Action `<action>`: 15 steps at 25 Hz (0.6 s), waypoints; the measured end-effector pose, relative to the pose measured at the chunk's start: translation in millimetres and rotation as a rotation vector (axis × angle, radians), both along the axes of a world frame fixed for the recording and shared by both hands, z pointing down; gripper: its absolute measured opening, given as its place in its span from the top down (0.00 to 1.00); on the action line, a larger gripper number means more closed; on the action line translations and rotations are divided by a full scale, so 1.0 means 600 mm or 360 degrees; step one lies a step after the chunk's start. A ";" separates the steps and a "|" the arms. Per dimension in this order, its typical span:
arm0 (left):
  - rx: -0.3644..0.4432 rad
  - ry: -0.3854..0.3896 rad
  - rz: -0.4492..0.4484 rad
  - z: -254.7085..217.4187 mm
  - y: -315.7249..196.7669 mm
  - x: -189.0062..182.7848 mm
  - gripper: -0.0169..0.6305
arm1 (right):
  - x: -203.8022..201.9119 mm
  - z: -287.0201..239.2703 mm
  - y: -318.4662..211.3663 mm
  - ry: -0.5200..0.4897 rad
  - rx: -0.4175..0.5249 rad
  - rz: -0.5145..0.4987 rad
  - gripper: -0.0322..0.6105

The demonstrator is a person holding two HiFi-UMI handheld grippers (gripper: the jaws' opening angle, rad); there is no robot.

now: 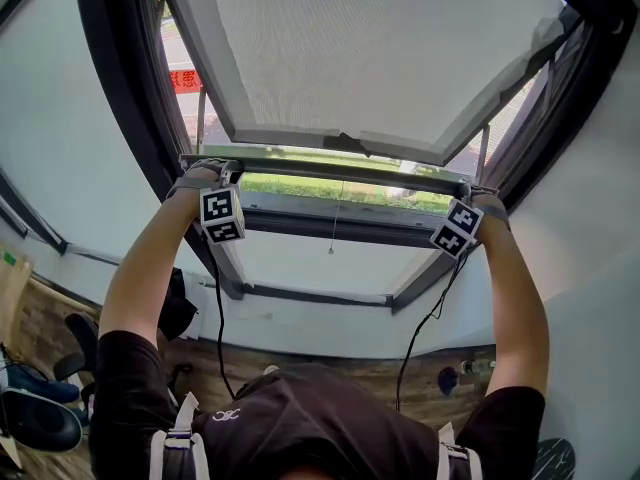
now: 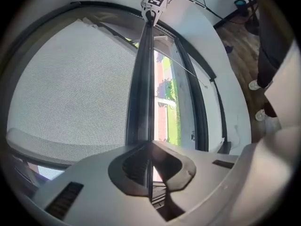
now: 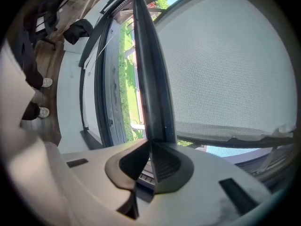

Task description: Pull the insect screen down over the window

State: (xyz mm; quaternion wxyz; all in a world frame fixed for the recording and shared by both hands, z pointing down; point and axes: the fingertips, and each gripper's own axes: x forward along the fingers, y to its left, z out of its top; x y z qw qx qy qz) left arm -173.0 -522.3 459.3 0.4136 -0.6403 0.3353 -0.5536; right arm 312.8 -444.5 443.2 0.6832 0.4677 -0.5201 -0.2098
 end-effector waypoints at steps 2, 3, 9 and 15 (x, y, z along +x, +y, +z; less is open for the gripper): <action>-0.0019 -0.0006 -0.0009 0.020 0.001 0.001 0.93 | 0.001 0.019 0.001 0.0005 -0.0016 0.0013 0.91; -0.0033 -0.0015 -0.0013 0.029 0.001 0.002 0.93 | 0.001 0.027 0.001 0.0005 -0.0022 0.0016 0.91; -0.0120 -0.0013 -0.0036 0.080 0.000 0.000 0.93 | 0.001 0.074 0.001 -0.0015 -0.0033 0.0023 0.91; -0.0226 -0.0045 -0.0077 0.153 0.001 0.002 0.93 | 0.003 0.147 0.002 -0.0020 -0.0146 0.0057 0.90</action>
